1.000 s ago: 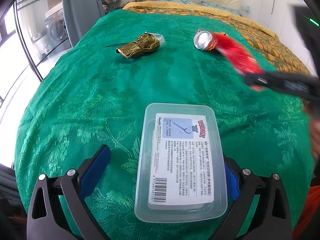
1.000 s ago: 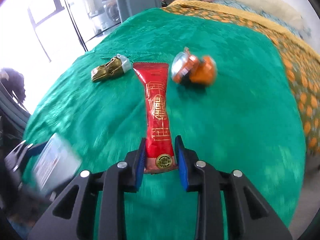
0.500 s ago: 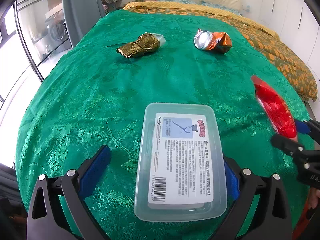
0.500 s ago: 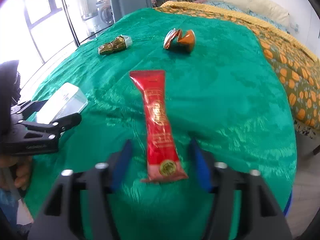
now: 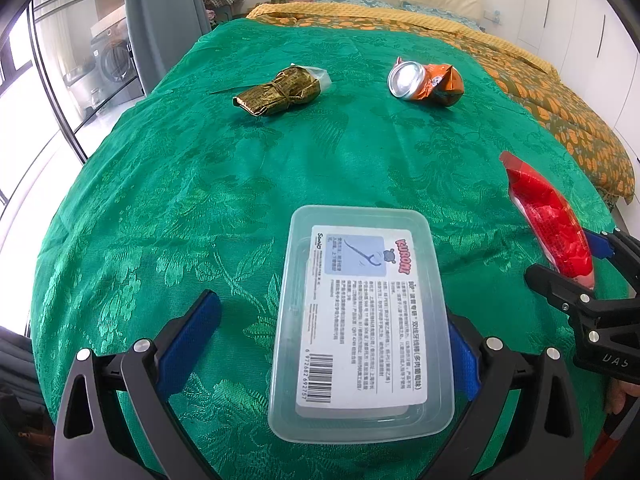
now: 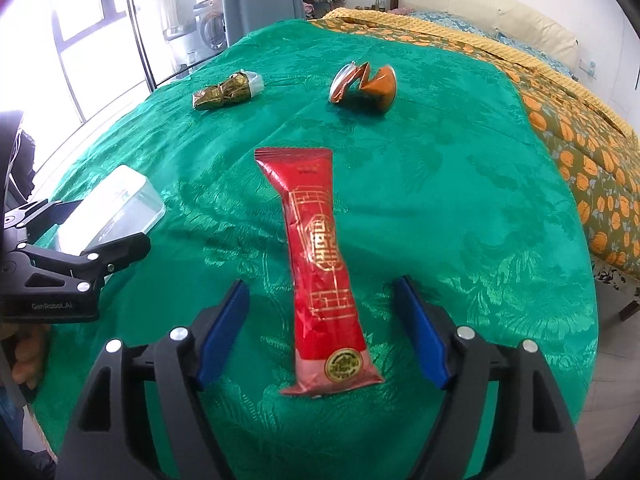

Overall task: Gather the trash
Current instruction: 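Regrasp the red wrapper with the right gripper at its sealed end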

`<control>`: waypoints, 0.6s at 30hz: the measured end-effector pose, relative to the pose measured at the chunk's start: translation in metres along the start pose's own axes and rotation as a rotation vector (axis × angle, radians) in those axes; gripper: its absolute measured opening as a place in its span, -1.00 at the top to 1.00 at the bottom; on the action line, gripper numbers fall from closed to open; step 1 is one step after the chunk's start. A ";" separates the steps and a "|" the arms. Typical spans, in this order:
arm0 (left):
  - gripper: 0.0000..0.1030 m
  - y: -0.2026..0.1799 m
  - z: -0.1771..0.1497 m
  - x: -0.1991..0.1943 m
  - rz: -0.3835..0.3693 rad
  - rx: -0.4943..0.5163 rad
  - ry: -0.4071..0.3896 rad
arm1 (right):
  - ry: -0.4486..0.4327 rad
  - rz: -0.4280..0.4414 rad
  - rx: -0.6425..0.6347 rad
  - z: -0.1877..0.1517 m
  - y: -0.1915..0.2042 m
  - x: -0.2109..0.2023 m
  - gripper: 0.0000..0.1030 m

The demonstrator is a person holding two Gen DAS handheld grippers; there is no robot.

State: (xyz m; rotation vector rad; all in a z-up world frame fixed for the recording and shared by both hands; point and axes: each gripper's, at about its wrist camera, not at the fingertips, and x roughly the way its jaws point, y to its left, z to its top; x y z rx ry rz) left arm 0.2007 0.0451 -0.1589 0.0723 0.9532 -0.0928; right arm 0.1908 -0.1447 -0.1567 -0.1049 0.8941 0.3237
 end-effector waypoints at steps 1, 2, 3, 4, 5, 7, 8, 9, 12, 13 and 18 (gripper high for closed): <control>-0.88 0.000 0.000 0.000 0.000 0.000 0.000 | 0.000 0.000 0.001 0.000 0.000 -0.001 -0.44; -0.88 0.000 0.000 0.000 0.000 0.000 0.000 | 0.000 0.001 0.001 0.000 0.000 0.000 -0.44; -0.88 0.000 0.000 0.000 0.000 0.000 0.000 | 0.000 0.000 0.000 0.000 0.000 -0.001 -0.45; -0.88 0.000 0.000 0.000 0.001 0.000 0.000 | 0.000 0.001 0.000 -0.001 0.000 -0.001 -0.45; -0.88 0.000 0.000 0.000 0.001 0.000 0.000 | 0.000 0.003 0.000 -0.001 0.000 -0.001 -0.46; -0.89 0.000 0.000 0.000 0.002 0.000 0.000 | 0.000 0.005 0.001 -0.002 0.000 -0.001 -0.46; -0.89 0.000 0.000 0.000 0.002 0.000 0.000 | 0.000 0.005 0.001 -0.002 0.000 -0.001 -0.46; -0.89 0.000 0.000 0.000 0.002 0.000 0.000 | 0.000 0.005 0.001 -0.001 0.000 -0.001 -0.46; -0.89 0.000 0.000 0.000 0.002 0.000 0.000 | 0.000 0.005 0.000 -0.001 0.000 -0.001 -0.46; -0.89 0.000 0.000 0.000 0.002 0.000 0.000 | 0.000 0.005 0.000 -0.001 0.000 -0.001 -0.46; -0.89 0.000 0.000 0.000 0.002 0.000 0.000 | 0.000 0.004 0.000 -0.001 0.000 0.000 -0.46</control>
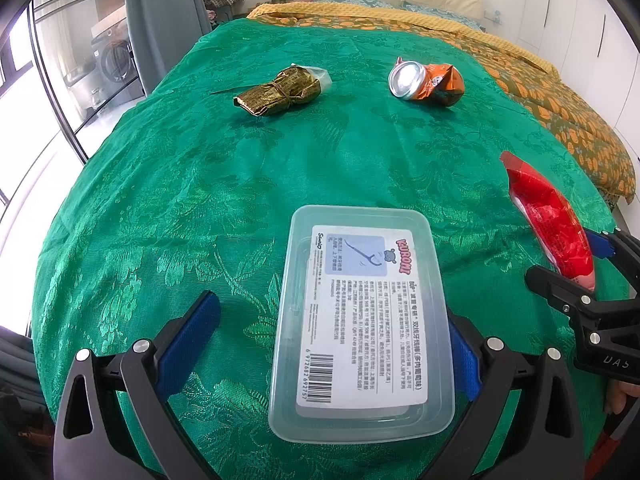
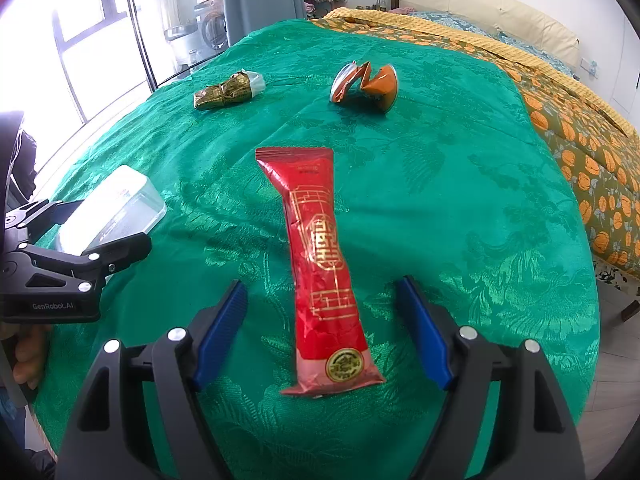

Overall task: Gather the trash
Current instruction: 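Regrasp the red wrapper with the right gripper at its sealed end, then carry box and red wrapper to the blue wastebasket and open both grippers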

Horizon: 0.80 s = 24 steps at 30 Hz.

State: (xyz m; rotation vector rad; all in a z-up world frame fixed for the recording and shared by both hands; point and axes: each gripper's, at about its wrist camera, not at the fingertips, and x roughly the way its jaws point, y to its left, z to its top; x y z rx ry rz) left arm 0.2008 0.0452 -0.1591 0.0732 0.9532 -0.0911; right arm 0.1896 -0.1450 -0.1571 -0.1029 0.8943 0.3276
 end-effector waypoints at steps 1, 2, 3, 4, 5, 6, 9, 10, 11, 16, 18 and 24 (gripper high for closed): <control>-0.89 0.000 0.000 0.000 0.000 0.000 0.000 | 0.000 0.000 0.000 0.000 0.000 0.000 -0.46; -0.89 0.000 0.000 0.000 0.000 0.000 0.000 | 0.000 0.000 0.000 0.000 0.000 -0.001 -0.46; -0.89 0.000 0.000 0.000 0.000 0.000 0.000 | 0.000 0.000 0.000 0.000 0.000 0.000 -0.46; -0.89 0.000 0.000 0.000 0.000 0.000 0.000 | 0.000 0.000 0.000 0.000 0.000 0.000 -0.46; -0.89 0.000 0.000 0.000 0.000 0.000 0.000 | 0.000 0.000 0.000 0.000 0.000 -0.001 -0.46; -0.89 0.000 0.000 0.000 0.000 0.000 0.000 | 0.000 0.000 0.000 0.000 0.000 0.000 -0.46; -0.89 0.000 0.000 0.000 0.000 0.000 0.000 | 0.000 0.000 0.000 0.000 -0.001 0.000 -0.46; -0.89 0.000 0.000 0.000 0.000 0.000 0.000 | 0.000 0.001 0.000 0.000 -0.001 0.000 -0.46; -0.89 0.001 0.000 0.000 -0.003 -0.001 0.001 | -0.001 0.002 0.000 0.000 -0.001 0.000 -0.47; -0.89 0.006 -0.002 -0.003 -0.062 0.037 0.027 | 0.061 0.069 0.019 0.005 -0.009 -0.005 -0.46; -0.89 0.009 -0.005 -0.009 -0.097 0.052 0.038 | 0.092 0.098 0.035 0.011 -0.013 -0.009 -0.45; -0.66 0.006 -0.001 -0.015 -0.103 0.094 0.039 | 0.171 0.115 0.015 0.035 -0.009 -0.003 0.04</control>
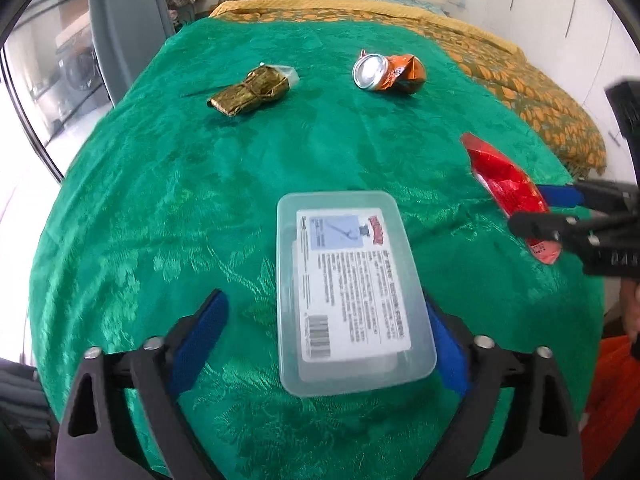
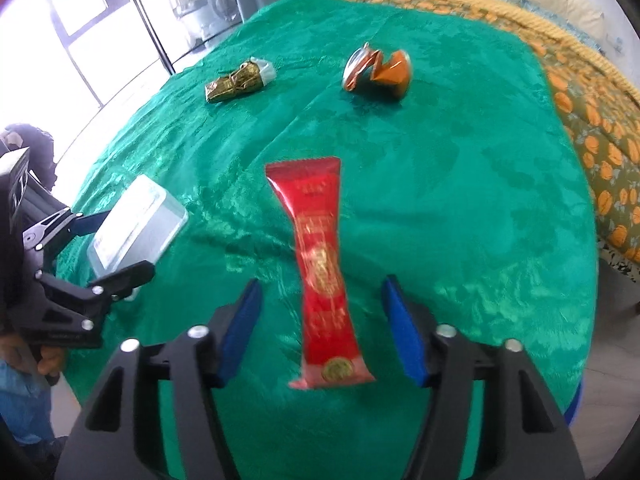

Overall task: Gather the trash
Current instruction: 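Carry box and red wrapper to the blue wastebasket and open both grippers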

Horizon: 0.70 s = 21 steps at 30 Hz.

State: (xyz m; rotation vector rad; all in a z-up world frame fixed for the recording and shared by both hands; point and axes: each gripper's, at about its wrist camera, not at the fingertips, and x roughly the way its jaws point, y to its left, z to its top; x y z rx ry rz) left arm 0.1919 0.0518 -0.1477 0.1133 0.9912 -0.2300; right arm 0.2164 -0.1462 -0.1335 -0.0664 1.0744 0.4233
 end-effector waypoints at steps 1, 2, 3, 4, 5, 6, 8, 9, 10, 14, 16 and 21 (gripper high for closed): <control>-0.50 -0.001 0.002 0.000 0.000 0.003 0.003 | 0.006 -0.009 -0.006 0.003 0.001 0.002 0.28; -0.25 -0.002 0.003 -0.001 0.003 0.008 0.010 | 0.018 -0.024 -0.015 0.005 0.003 0.003 0.64; -0.21 -0.004 0.004 -0.002 0.013 0.017 0.015 | 0.019 -0.027 -0.014 0.005 0.003 0.002 0.69; -0.21 -0.005 0.004 -0.005 0.031 0.025 0.012 | 0.010 -0.024 -0.009 0.004 0.003 -0.002 0.73; -0.20 -0.005 0.004 -0.008 0.039 0.029 0.001 | -0.003 -0.019 -0.006 0.002 0.002 -0.006 0.75; -0.20 -0.006 0.003 -0.010 0.039 0.029 -0.006 | -0.028 -0.018 0.000 -0.002 0.001 -0.015 0.76; -0.19 -0.007 0.003 -0.015 0.039 0.020 -0.018 | -0.052 -0.009 0.021 -0.008 -0.006 -0.025 0.77; -0.19 -0.009 0.003 -0.019 0.033 0.013 -0.029 | -0.068 0.004 0.041 -0.013 -0.013 -0.033 0.78; -0.19 -0.012 0.003 -0.023 0.023 0.010 -0.038 | -0.083 0.012 0.062 -0.018 -0.021 -0.041 0.78; -0.19 -0.039 0.009 -0.036 -0.052 0.007 -0.072 | -0.133 0.026 0.139 -0.037 -0.056 -0.072 0.79; -0.19 -0.061 0.015 -0.041 -0.115 0.012 -0.083 | -0.161 0.011 0.184 -0.050 -0.082 -0.091 0.79; -0.19 -0.141 0.030 -0.051 -0.267 0.088 -0.099 | -0.183 -0.106 0.272 -0.089 -0.156 -0.132 0.79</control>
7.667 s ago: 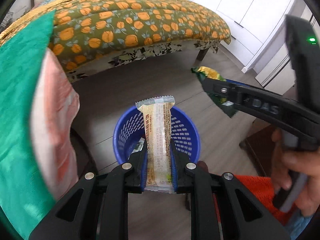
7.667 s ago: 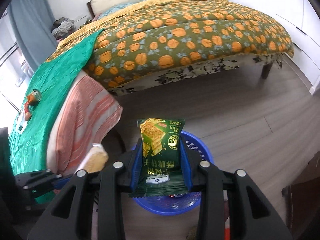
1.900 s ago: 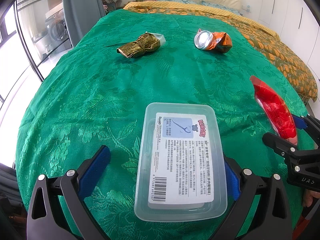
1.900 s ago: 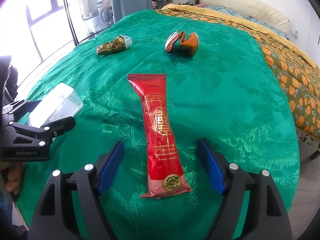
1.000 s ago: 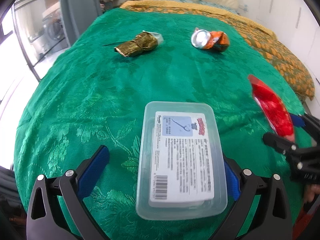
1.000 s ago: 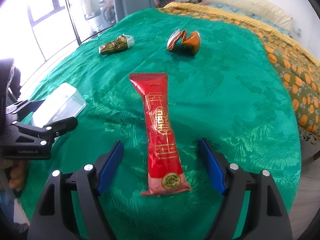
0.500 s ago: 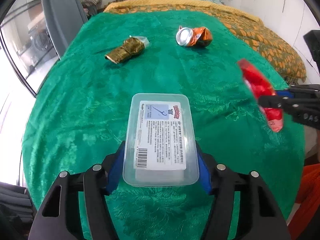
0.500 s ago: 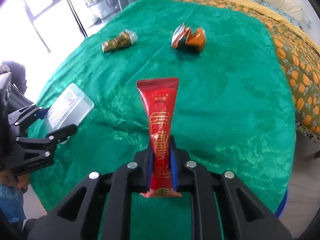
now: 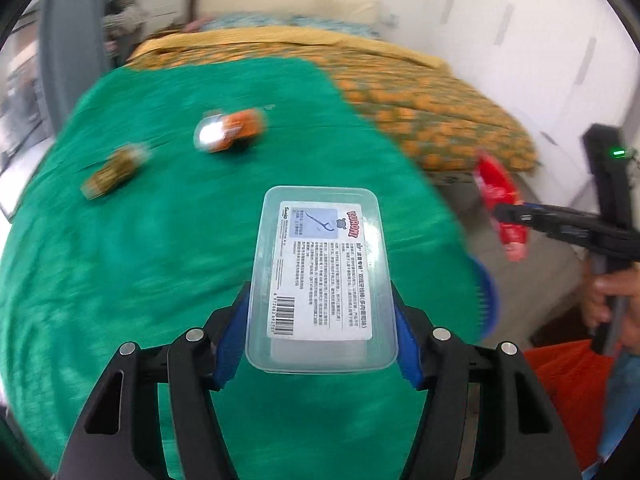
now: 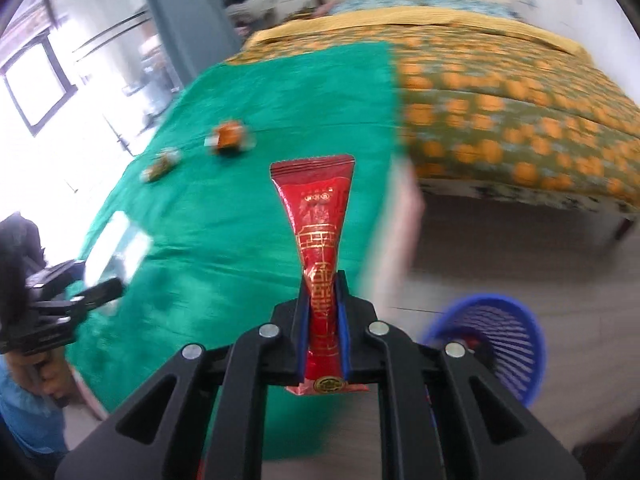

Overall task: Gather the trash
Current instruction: 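Carry box and red wrapper to the blue wastebasket and open both grippers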

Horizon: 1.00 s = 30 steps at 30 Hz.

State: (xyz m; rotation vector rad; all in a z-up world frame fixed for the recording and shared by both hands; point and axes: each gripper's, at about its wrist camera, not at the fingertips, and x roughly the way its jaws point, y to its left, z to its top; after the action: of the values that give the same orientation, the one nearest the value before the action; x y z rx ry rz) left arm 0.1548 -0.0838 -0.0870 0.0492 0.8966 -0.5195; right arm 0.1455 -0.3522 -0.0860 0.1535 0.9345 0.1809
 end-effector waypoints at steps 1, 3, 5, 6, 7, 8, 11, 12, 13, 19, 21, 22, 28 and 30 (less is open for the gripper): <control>-0.19 -0.021 0.006 0.005 -0.038 0.016 0.003 | 0.001 -0.029 0.011 -0.004 -0.015 -0.004 0.79; -0.19 -0.054 0.014 0.015 -0.097 0.043 0.011 | 0.010 -0.075 0.048 -0.012 -0.047 -0.009 0.79; -0.20 -0.092 0.017 0.031 -0.140 0.073 0.027 | 0.024 -0.116 0.086 -0.022 -0.077 -0.010 0.79; -0.20 -0.109 0.020 0.039 -0.154 0.088 0.038 | 0.034 -0.141 0.106 -0.028 -0.095 -0.009 0.79; -0.20 -0.126 0.022 0.049 -0.167 0.104 0.049 | 0.044 -0.159 0.128 -0.034 -0.110 -0.006 0.79; -0.20 -0.142 0.023 0.060 -0.178 0.119 0.061 | 0.053 -0.169 0.150 -0.040 -0.125 -0.005 0.79; -0.20 -0.187 0.023 0.096 -0.193 0.156 0.107 | 0.079 -0.184 0.226 -0.060 -0.164 0.004 0.79; -0.20 -0.198 0.022 0.107 -0.192 0.166 0.121 | 0.087 -0.183 0.256 -0.068 -0.178 0.008 0.79; -0.20 -0.209 0.021 0.118 -0.192 0.176 0.137 | 0.092 -0.180 0.272 -0.072 -0.185 0.009 0.79; -0.24 -0.256 0.016 0.191 -0.195 0.214 0.200 | 0.095 -0.165 0.317 -0.083 -0.212 0.016 0.63; -0.48 -0.265 0.016 0.211 -0.177 0.225 0.215 | 0.090 -0.176 0.358 -0.088 -0.226 0.017 0.17; -0.53 -0.267 0.017 0.218 -0.159 0.224 0.211 | 0.089 -0.176 0.371 -0.089 -0.229 0.017 0.13; -0.72 -0.254 0.026 0.194 -0.162 0.204 0.154 | 0.038 -0.174 0.383 -0.086 -0.230 0.002 -0.25; -0.76 -0.248 0.024 0.170 -0.168 0.211 0.119 | 0.029 -0.179 0.377 -0.084 -0.225 -0.001 -0.26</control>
State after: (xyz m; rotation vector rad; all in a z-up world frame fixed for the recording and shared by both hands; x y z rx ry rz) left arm 0.1476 -0.3765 -0.1573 0.1998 0.9639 -0.7736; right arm 0.0967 -0.5675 -0.1814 0.4137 0.9995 -0.1609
